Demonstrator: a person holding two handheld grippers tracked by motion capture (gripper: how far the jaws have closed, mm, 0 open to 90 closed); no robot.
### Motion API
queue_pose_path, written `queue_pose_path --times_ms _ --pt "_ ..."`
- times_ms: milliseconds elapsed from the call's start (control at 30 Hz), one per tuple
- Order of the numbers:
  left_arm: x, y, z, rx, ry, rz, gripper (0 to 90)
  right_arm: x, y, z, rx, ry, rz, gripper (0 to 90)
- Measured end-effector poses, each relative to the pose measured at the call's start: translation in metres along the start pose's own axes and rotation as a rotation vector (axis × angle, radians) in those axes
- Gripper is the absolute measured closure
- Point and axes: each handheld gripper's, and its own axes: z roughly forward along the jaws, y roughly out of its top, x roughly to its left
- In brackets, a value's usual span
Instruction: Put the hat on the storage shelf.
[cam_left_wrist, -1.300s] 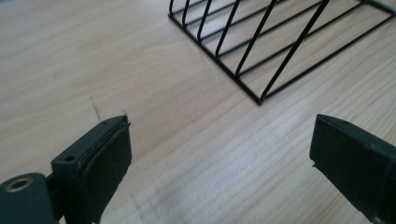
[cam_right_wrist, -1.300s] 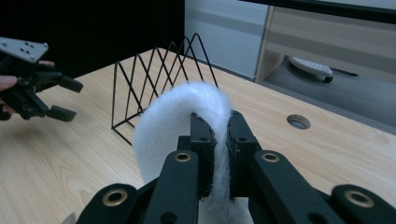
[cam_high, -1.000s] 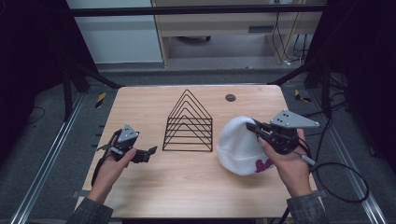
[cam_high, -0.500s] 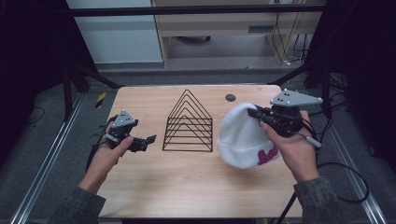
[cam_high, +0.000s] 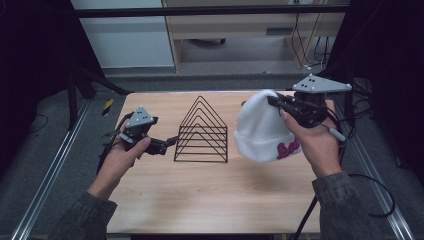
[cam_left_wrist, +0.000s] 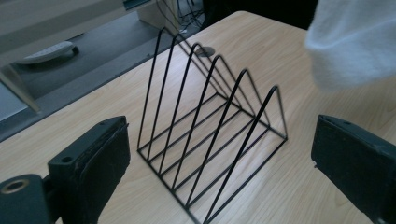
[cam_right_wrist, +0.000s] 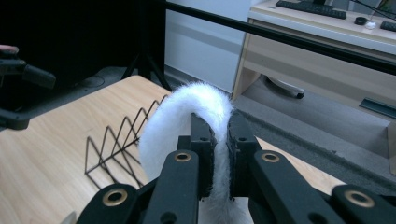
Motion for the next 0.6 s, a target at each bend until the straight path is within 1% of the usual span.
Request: queue_pose_path --times_ms 33,100,167,233,267,300,333,400,433,500,600 --pt "-0.001 0.004 0.001 -0.001 -0.008 0.001 4.0 0.000 0.000 0.000 0.000 0.000 0.000 84.0" --pt "-0.003 0.012 0.005 0.004 -0.009 -0.004 4.3 -0.003 0.004 0.004 -0.007 0.001 0.011 84.0" --pt "-0.007 0.018 0.009 0.007 -0.007 0.012 4.4 -0.007 0.011 0.010 -0.022 -0.004 0.022 84.0" --pt "-0.011 0.024 0.014 0.011 -0.015 0.031 4.4 -0.008 0.013 0.012 -0.022 -0.008 0.025 84.0" --pt "-0.013 0.027 0.015 0.012 -0.017 0.039 4.4 -0.009 0.015 0.014 -0.020 -0.019 0.020 84.0" --pt "-0.015 0.032 0.016 0.005 -0.028 0.051 4.3 -0.011 0.020 0.018 -0.020 -0.037 0.023 84.0" --pt "-0.015 0.034 0.016 0.004 -0.035 0.058 4.0 -0.011 0.022 0.019 -0.019 -0.044 0.024 84.0" --pt "-0.014 0.039 0.016 -0.001 -0.042 0.057 3.8 -0.011 0.027 0.021 -0.018 -0.064 0.019 84.0" --pt "-0.012 0.040 0.016 -0.003 -0.047 0.051 3.8 -0.012 0.029 0.023 -0.021 -0.067 0.027 84.0" --pt "-0.010 0.043 0.016 -0.003 -0.059 0.048 3.9 -0.012 0.034 0.026 -0.029 -0.066 0.037 84.0" --pt "-0.007 0.045 0.015 -0.012 -0.082 0.036 4.1 -0.009 0.041 0.031 -0.034 -0.063 0.030 84.0"
